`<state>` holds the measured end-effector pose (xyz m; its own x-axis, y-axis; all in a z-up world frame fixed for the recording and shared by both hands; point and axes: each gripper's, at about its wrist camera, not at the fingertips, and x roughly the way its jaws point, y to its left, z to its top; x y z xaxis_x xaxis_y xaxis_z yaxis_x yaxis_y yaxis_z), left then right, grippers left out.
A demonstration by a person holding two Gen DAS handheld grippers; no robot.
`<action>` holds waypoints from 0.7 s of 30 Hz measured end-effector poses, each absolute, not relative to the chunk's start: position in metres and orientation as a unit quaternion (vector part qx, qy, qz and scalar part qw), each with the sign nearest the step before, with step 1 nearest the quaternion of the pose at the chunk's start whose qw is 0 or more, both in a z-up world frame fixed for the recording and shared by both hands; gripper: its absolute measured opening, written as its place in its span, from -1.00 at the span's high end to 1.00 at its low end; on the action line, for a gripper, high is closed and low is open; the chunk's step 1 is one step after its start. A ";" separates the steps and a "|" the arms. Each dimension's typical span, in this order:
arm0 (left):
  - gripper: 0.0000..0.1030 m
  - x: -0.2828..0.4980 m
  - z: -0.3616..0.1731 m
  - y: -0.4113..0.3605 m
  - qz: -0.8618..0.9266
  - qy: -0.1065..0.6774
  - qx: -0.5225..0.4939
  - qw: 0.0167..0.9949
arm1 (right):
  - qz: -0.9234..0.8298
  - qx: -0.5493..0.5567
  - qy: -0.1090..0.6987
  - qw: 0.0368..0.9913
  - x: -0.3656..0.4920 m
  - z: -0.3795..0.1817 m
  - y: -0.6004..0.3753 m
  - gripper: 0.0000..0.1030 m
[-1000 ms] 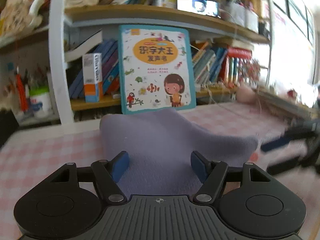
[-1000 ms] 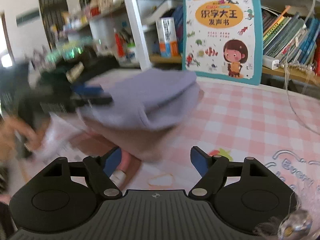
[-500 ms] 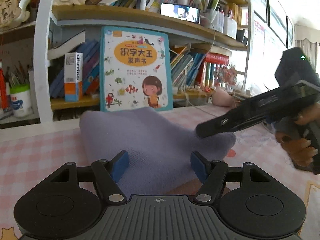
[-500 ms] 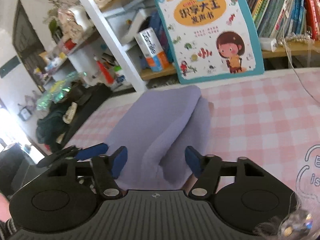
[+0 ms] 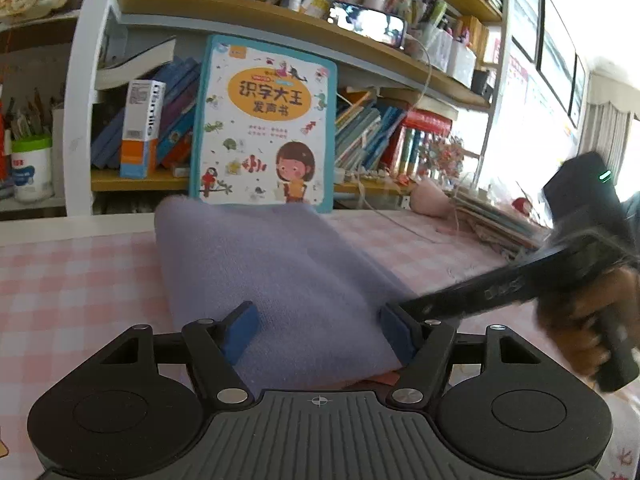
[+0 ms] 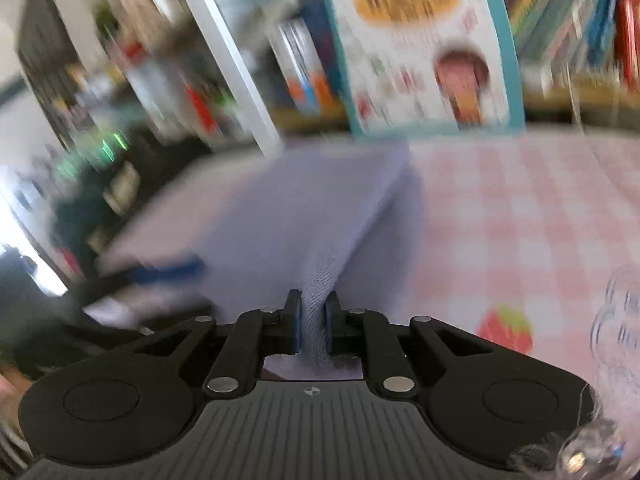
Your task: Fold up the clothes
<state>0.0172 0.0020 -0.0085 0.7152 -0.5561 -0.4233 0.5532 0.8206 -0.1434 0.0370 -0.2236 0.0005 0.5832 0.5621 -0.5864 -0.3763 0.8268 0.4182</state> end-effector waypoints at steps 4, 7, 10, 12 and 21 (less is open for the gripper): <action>-0.36 0.014 -0.010 -0.002 -0.296 0.222 0.017 0.929 | 0.249 0.130 0.364 0.888 0.035 0.006 -0.229 0.78; -0.38 0.013 -0.005 0.002 -0.296 0.214 0.006 0.931 | 0.235 0.133 0.358 0.894 0.032 0.011 -0.234 0.46; -0.38 0.009 0.003 0.006 -0.281 0.192 0.005 0.940 | 0.221 0.136 0.352 0.899 0.030 0.016 -0.238 -0.07; -0.43 0.006 0.010 0.010 -0.259 0.179 0.016 0.949 | 0.212 0.138 0.348 0.903 0.029 0.019 -0.241 -0.28; -0.71 0.051 0.025 0.028 -0.247 0.257 0.001 0.934 | 0.219 0.191 0.398 0.870 0.044 0.002 -0.248 -0.29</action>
<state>0.0506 0.0278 0.0247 0.7464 -0.4607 -0.4803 0.4620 0.8781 -0.1243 0.0444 -0.2478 0.0023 0.5870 0.5328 -0.6096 -0.2289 0.8314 0.5063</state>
